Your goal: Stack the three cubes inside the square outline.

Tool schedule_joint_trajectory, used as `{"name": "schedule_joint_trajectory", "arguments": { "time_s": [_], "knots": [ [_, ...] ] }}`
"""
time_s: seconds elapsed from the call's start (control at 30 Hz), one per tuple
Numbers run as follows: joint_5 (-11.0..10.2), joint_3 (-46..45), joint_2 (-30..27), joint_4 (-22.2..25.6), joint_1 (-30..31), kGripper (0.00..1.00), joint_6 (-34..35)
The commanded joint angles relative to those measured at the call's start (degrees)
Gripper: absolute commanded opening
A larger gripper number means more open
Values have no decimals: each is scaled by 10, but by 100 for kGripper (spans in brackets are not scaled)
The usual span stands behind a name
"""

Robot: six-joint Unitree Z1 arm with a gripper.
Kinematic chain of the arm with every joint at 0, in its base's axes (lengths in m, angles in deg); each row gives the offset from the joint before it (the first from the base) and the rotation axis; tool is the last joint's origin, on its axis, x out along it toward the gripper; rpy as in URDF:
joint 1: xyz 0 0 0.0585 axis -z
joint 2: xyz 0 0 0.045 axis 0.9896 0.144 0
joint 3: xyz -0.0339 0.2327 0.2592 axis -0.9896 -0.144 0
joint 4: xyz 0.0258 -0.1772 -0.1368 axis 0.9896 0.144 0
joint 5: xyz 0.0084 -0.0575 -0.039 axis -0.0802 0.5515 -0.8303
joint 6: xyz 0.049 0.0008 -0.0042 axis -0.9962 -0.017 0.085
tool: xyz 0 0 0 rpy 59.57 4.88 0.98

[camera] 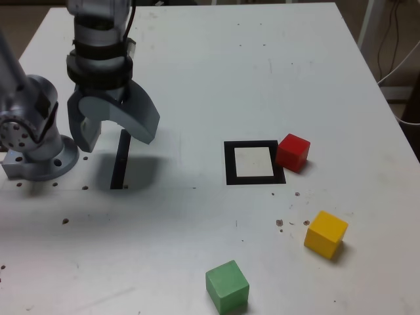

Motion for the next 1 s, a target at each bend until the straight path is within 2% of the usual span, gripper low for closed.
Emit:
{"name": "schedule_joint_trajectory", "arguments": {
  "time_s": [0.0,0.57,0.97],
  "knots": [
    [-1,1,2,0,0,99,1],
    [-8,22,10,16,0,99,1],
    [-22,152,64,81,0,99,-7]
  ]
}}
